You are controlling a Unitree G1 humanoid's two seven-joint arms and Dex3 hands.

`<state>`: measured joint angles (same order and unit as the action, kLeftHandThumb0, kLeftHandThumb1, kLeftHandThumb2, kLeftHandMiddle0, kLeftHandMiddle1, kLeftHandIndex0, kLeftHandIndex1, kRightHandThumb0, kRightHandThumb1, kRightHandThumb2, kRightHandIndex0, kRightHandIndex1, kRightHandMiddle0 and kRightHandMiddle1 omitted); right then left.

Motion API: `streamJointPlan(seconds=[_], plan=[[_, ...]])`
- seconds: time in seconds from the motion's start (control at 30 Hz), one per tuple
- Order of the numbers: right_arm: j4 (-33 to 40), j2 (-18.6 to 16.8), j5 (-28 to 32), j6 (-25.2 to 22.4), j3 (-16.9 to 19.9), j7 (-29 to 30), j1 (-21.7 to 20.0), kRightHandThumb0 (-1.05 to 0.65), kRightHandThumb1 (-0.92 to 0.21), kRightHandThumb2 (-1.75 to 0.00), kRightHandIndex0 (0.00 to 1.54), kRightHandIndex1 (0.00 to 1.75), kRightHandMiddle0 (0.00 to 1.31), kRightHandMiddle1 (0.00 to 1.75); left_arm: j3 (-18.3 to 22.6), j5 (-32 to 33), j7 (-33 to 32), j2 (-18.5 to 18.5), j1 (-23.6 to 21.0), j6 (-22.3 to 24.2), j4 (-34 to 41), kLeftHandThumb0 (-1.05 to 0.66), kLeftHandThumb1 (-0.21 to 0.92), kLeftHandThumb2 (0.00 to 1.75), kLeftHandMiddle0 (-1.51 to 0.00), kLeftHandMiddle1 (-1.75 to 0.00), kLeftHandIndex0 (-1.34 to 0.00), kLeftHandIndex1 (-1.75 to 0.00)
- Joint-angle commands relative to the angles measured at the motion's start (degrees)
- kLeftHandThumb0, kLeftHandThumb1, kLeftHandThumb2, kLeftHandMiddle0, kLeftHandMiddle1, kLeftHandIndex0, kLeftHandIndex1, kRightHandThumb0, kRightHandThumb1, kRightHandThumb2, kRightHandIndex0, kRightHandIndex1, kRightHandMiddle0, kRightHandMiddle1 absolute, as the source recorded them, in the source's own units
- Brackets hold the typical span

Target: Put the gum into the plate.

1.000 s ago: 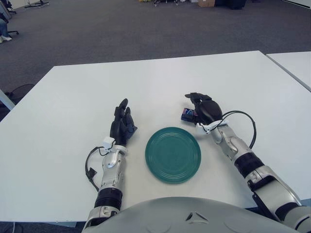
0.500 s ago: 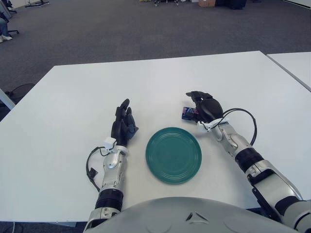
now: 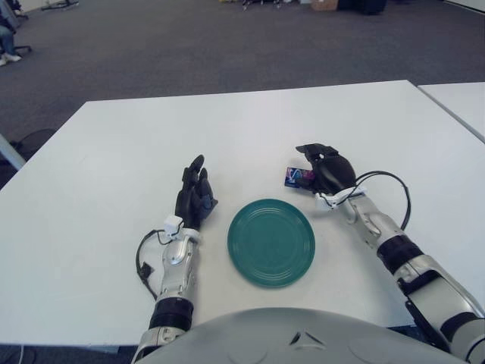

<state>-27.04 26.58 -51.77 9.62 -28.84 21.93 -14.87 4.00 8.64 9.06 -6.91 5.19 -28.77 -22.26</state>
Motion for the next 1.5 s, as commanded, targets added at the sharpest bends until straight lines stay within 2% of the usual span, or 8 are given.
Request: streamJointPlan(seconds=[0.0,0.13,0.27,0.4,0.97,1.13,1.3,1.47], plan=[[9.56,7.08,-2.60,-2.35,-0.55,-6.10,11.51,-0.82,-0.92,-0.74,0.36,0.00,0.00,0.58,-1.09,0.56,-1.50,-3.89,6.27,0.67,-1.96,-0.76,0.92,0.83,-0.19,0.00,0.00,-0.56],[12.94,10.26,-3.50,-2.61,-0.41,-10.55,12.15,-0.81,-0.92,-0.74,0.36,0.00,0.00,0.55,-1.76,0.14,-2.23,-3.94,6.89,1.24,-0.57,-0.76,0.92,0.84,-0.20,0.00,0.00,-0.57],[18.45,15.30,-3.61,-0.92,0.92,-15.48,12.61,-0.81,-0.92,-0.76,0.36,0.00,0.00,0.52,-2.38,0.90,-2.50,-3.98,7.27,1.95,0.38,-0.76,0.92,0.84,-0.20,0.00,0.00,-0.56],[21.73,17.45,-3.76,-0.10,1.64,-18.20,13.11,-0.80,-0.92,-0.76,0.35,0.00,0.00,0.50,-2.69,2.43,-2.10,-4.11,7.01,2.56,0.10,-0.75,0.92,0.84,-0.20,0.00,0.00,-0.54],[21.43,20.71,-7.14,4.73,0.77,-21.63,11.89,-0.80,-0.92,-0.74,0.28,0.00,0.00,0.44,-3.16,8.20,1.05,-4.60,5.45,3.96,-1.73,-0.74,0.92,0.79,-0.20,0.00,0.00,-0.57],[23.06,20.04,-5.31,5.16,1.37,-29.42,6.32,-0.79,-0.92,-0.74,0.26,0.00,0.00,0.40,-3.08,8.12,0.98,-4.66,5.12,3.73,-2.25,-0.74,0.92,0.79,-0.19,0.00,0.00,-0.56],[22.21,19.08,-4.69,5.06,2.48,-33.24,1.99,-0.77,-0.92,-0.74,0.29,0.01,0.00,0.43,-3.17,7.87,0.63,-4.72,4.97,3.37,-2.57,-0.74,0.92,0.81,-0.20,0.00,0.00,-0.56],[22.31,18.51,-5.45,4.22,3.18,-31.95,3.38,-0.77,-0.92,-0.75,0.32,0.03,0.00,0.45,-3.39,7.88,0.57,-4.65,4.96,3.25,-2.88,-0.74,0.92,0.82,-0.20,0.00,0.00,-0.55]])
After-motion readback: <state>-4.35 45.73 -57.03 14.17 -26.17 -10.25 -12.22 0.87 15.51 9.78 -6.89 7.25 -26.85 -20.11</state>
